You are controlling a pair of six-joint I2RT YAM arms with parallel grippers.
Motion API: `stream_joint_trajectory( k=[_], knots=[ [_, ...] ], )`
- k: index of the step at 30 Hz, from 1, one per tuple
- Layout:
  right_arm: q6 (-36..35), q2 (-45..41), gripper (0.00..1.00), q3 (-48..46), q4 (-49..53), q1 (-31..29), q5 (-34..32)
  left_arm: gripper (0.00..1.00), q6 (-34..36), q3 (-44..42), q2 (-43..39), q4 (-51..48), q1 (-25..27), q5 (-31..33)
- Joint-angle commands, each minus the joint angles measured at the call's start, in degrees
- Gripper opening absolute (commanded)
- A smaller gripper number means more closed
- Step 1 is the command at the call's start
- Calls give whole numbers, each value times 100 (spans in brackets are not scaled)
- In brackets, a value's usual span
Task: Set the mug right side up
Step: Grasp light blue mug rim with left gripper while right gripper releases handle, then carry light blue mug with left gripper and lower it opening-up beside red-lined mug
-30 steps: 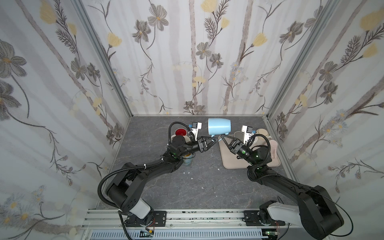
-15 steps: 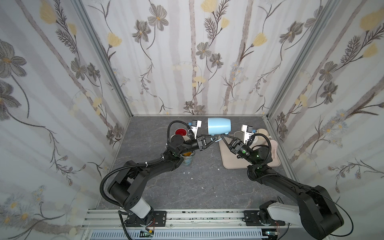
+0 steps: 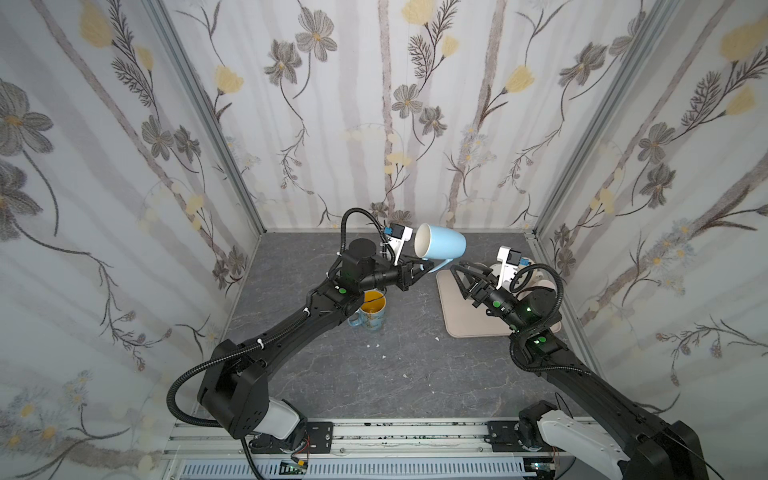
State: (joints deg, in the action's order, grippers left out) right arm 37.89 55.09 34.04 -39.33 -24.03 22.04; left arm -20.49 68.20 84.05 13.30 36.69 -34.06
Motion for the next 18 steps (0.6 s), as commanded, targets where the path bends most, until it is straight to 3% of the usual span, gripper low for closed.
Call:
stream_joint_trajectory(
  k=[1,9,18],
  knots=[
    [-846,-268,69,134,1048,-3,-544,0,1406,532,18,-1152,-5,718],
    [-1104,-800,72,-60,1737,-2,-1363,0,3344,2350,831,-3537,-19,1953],
    [-1232,-903,73,-59,2120,21,-1578,0,4936,3963,2212,-5092,-74,3044]
  ],
)
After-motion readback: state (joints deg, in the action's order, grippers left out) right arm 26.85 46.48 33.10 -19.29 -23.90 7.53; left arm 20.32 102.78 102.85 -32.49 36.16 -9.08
